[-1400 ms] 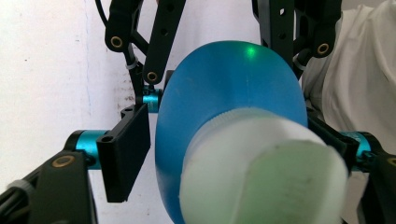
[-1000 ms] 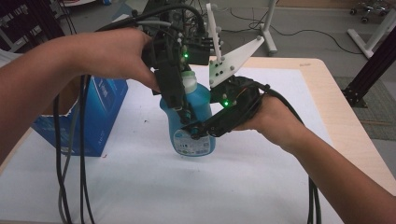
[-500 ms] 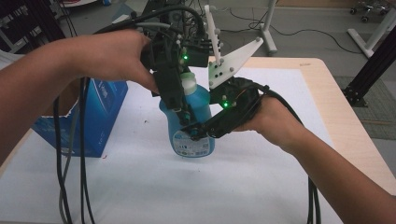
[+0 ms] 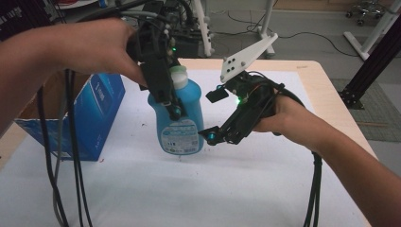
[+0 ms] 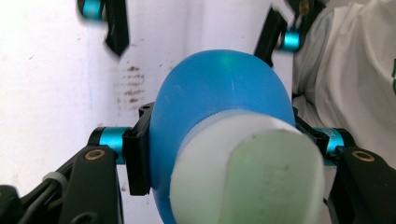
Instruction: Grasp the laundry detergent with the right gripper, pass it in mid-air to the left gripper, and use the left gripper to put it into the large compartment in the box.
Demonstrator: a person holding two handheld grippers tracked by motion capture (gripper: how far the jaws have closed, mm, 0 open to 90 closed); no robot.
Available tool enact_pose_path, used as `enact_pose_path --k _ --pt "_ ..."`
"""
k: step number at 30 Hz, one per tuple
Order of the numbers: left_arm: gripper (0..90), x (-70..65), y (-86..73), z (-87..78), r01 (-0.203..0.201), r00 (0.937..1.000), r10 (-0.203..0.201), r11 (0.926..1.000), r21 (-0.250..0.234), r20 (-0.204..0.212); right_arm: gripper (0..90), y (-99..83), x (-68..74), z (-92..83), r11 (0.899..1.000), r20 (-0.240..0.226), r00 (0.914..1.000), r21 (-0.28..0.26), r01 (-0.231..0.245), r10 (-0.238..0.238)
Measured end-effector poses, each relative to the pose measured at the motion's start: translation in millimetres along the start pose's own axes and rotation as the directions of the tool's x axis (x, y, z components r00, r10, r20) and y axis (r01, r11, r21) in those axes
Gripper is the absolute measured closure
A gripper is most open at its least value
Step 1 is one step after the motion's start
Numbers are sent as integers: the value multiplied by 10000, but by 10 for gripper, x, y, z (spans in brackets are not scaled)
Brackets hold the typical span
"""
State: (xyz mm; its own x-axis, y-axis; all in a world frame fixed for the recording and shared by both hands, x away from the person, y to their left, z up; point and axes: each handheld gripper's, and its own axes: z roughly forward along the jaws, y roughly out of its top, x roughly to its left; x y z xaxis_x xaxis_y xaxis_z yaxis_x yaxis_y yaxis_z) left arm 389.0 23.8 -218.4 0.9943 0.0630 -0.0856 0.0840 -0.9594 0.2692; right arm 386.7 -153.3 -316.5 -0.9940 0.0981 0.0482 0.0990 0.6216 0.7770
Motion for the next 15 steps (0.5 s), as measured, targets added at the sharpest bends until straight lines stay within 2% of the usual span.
enact_pose_path --k 2,4,5,6,7,8,9,10,11,12,13,14,15 --pt "380 8 -34 -48 123 9999 -122 9999 10 -96 20 -41 -7 -89 9992 262 9993 258 -292 285" --pt "380 12 -65 -91 256 9995 -255 9997 30 -198 20 -62 -14 -128 9985 216 9989 346 -420 412" --pt "380 14 -83 -117 300 9991 -299 9995 44 -286 20 -106 -51 -238 9936 58 9984 986 -558 555" --pt "380 20 -112 -163 442 9982 -438 9990 86 -407 20 -118 -50 -264 9918 124 9992 1213 -403 391" --pt "380 20 -112 -163 442 9982 -438 9990 86 -407 20 -118 -50 -264 9918 124 9992 1213 -403 391" --pt "380 31 -161 -240 700 9954 -692 9975 106 -668 20 -142 -42 -325 9815 9 9998 1904 -219 221" --pt "380 31 -161 -240 700 9954 -692 9975 106 -668 19 -151 -43 -351 9753 -21 9997 2195 -227 238" --pt "380 44 -209 -314 989 9913 -976 9950 107 -884 7 -162 -42 -378 9676 41 9995 2507 -312 311" --pt "380 49 -233 -354 1106 9888 -1090 9938 98 -1016 7 -175 -46 -405 9580 100 9990 2833 -446 436" --pt "379 55 -264 -407 1282 9853 -1262 9917 99 -1150 6 -191 -60 -434 9502 143 9989 3083 -466 443" --pt "380 55 -264 -407 1282 9853 -1262 9917 99 -1150 6 -211 -70 -481 9400 330 9986 3374 -496 408" --pt "380 69 -308 -490 1544 9802 -1508 9878 186 -1283 6 -227 -70 -524 9312 471 9975 3586 -658 523" --pt "379 69 -308 -490 1544 9802 -1508 9878 186 -1283 6 -240 -79 -559 9270 522 9972 3688 -685 529"
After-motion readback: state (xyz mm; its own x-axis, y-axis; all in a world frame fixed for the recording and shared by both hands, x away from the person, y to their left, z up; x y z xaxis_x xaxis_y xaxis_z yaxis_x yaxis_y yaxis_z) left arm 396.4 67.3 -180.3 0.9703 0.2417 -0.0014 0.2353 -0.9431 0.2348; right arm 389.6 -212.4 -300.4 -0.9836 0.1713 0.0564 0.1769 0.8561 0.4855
